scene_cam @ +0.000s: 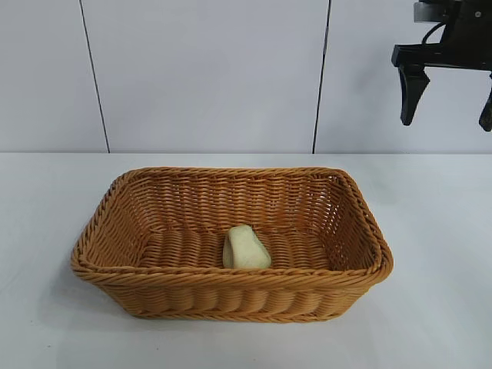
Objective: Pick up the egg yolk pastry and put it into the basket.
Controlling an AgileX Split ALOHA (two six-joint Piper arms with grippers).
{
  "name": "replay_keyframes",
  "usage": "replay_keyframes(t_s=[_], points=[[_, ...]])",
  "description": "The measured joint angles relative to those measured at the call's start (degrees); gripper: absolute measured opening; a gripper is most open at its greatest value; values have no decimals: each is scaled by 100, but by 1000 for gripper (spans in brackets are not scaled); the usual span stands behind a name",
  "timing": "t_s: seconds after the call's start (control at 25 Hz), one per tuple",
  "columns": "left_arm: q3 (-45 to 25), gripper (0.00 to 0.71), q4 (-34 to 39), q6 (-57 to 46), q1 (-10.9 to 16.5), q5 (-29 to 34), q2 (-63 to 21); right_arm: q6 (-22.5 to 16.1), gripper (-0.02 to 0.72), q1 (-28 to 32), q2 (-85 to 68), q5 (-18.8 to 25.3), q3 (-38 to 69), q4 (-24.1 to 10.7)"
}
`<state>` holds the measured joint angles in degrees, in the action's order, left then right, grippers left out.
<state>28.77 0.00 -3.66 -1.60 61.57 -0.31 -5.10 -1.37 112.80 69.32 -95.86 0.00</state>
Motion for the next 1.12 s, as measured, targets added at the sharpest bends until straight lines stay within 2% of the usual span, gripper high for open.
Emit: replay_keyframes(t_s=[0.2, 0.52, 0.6, 0.84, 1.0, 1.12], points=[[0, 695, 0, 0, 0, 0, 0, 93, 695, 0, -1074, 0, 1295, 0], [0, 695, 0, 0, 0, 0, 0, 161, 695, 0, -3806, 1, 3755, 43], [0, 695, 0, 0, 0, 0, 0, 248, 695, 0, -4467, -92, 4313, 43], [0, 695, 0, 0, 0, 0, 0, 324, 695, 0, -6393, -742, 5798, 44], [0, 695, 0, 0, 0, 0, 0, 510, 695, 0, -7701, -906, 6566, 50], [0, 695, 0, 0, 0, 0, 0, 569, 695, 0, -8492, -958, 6737, 61]])
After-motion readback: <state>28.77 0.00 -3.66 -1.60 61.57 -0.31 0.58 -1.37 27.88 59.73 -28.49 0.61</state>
